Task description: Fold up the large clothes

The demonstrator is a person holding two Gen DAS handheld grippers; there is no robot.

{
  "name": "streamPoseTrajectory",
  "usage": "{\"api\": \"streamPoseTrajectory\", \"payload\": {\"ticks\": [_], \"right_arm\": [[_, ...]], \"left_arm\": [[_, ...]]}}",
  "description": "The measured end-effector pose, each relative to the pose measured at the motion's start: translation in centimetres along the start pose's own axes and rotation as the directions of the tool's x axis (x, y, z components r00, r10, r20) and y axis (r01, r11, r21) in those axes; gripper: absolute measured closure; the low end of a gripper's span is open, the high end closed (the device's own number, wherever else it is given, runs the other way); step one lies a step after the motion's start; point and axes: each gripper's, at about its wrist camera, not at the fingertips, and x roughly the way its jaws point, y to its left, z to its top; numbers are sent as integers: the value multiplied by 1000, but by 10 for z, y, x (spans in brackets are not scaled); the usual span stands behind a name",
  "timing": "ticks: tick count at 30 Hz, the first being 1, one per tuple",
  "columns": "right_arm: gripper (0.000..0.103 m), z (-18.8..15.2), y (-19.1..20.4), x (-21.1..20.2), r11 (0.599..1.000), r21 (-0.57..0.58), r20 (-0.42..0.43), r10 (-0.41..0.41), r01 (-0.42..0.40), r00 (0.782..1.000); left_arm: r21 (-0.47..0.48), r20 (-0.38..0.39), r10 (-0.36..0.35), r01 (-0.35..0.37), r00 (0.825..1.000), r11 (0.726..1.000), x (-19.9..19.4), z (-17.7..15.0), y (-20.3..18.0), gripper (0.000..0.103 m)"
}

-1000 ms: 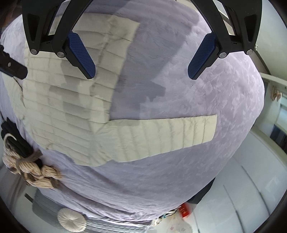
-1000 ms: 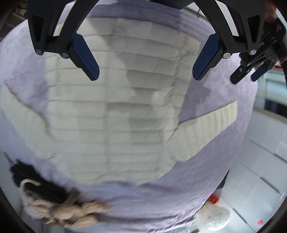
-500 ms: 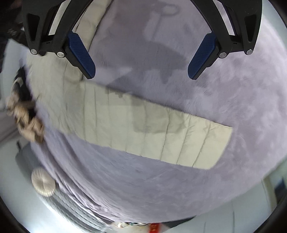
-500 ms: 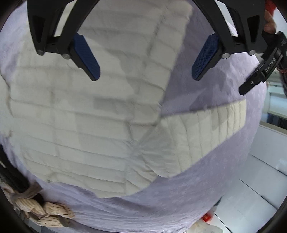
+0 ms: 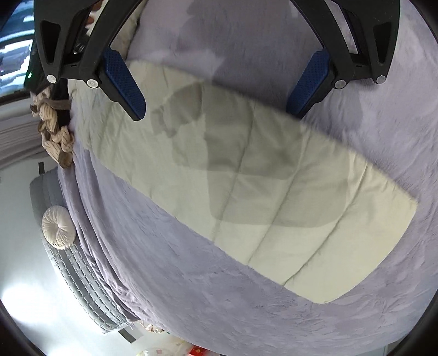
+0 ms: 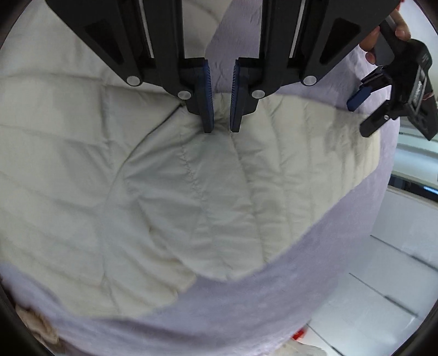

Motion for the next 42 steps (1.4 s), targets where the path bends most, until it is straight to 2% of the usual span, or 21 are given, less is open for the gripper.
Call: {"api": "streamPoseTrajectory", "payload": {"ticks": [4, 6, 7, 8, 9, 11, 14, 17, 21, 23, 24, 27, 30, 32, 33, 34, 36, 38, 42], "right_arm": [[90, -1, -4, 9, 1000, 23, 3, 18, -18, 1000], [90, -2, -4, 10, 999, 24, 3, 24, -24, 1000], [90, -1, -5, 10, 999, 24, 1, 26, -26, 1000], [90, -2, -6, 10, 999, 24, 0, 28, -28, 1000], [90, -2, -6, 11, 999, 24, 1, 29, -29, 1000], [90, -3, -8, 13, 999, 28, 2, 29, -29, 1000], [90, -5, -12, 16, 999, 39, 11, 31, -32, 999], [90, -6, -18, 17, 997, 63, 19, 42, -43, 999], [90, -4, -25, 10, 992, 94, 12, 82, -83, 997], [90, -5, -39, -11, 986, 125, 23, 108, -110, 994], [90, -7, -48, -28, 983, 141, 56, 113, -120, 992], [90, -16, -82, -79, 977, 190, 147, 70, -98, 987], [90, -35, -134, -127, 958, 281, 198, 8, -65, 980], [90, -51, -167, -153, 945, 326, 217, -47, -27, 975], [90, -60, -183, -166, 939, 344, 224, -78, -4, 971], [90, -66, -194, -175, 933, 358, 229, -110, 21, 967], [90, -83, -218, -192, 919, 390, 234, -158, 56, 959], [90, -97, -233, -203, 904, 425, 235, -163, 50, 958], [90, -117, -258, -207, 882, 468, 220, -173, 52, 960]], "left_arm": [[-42, 61, 10, -7, 998, 999, 3, 13, 3, 2], [-55, 82, 43, -38, 996, 998, 2, 19, 2, 26], [-49, 78, 41, -38, 996, 998, 2, 21, 3, 59], [-40, 62, 23, -21, 998, 999, 4, 24, 3, 86], [-33, 43, -15, 16, 999, 999, 6, 27, 3, 95], [2, 44, -42, 42, 998, 999, 2, 31, -4, 96], [107, 74, -92, 83, 993, 991, -17, 33, -30, 97], [222, 86, -171, 149, 981, 964, -40, 34, -70, 97], [382, 67, -247, 204, 967, 901, -65, 23, -135, 97], [448, 23, -288, 247, 957, 859, -68, 13, -172, 97], [475, 4, -300, 262, 954, 840, -68, 6, -187, 97], [613, -65, -277, 257, 959, 747, -50, -30, -251, 97], [679, -163, -251, 293, 954, 673, -21, -78, -300, 97], [718, -201, -208, 289, 957, 634, 2, -111, -318, 97], [754, -213, -162, 268, 964, 599, 19, -134, -334, 97], [775, -223, -128, 255, 966, 579, 31, -149, -341, 97], [808, -260, -39, 239, 965, 539, 58, -182, -354, 96], [839, -275, 42, 219, 960, 498, 81, -213, -357, 96], [922, -184, 149, 118, 972, 369, 94, -257, -361, 96]]}}
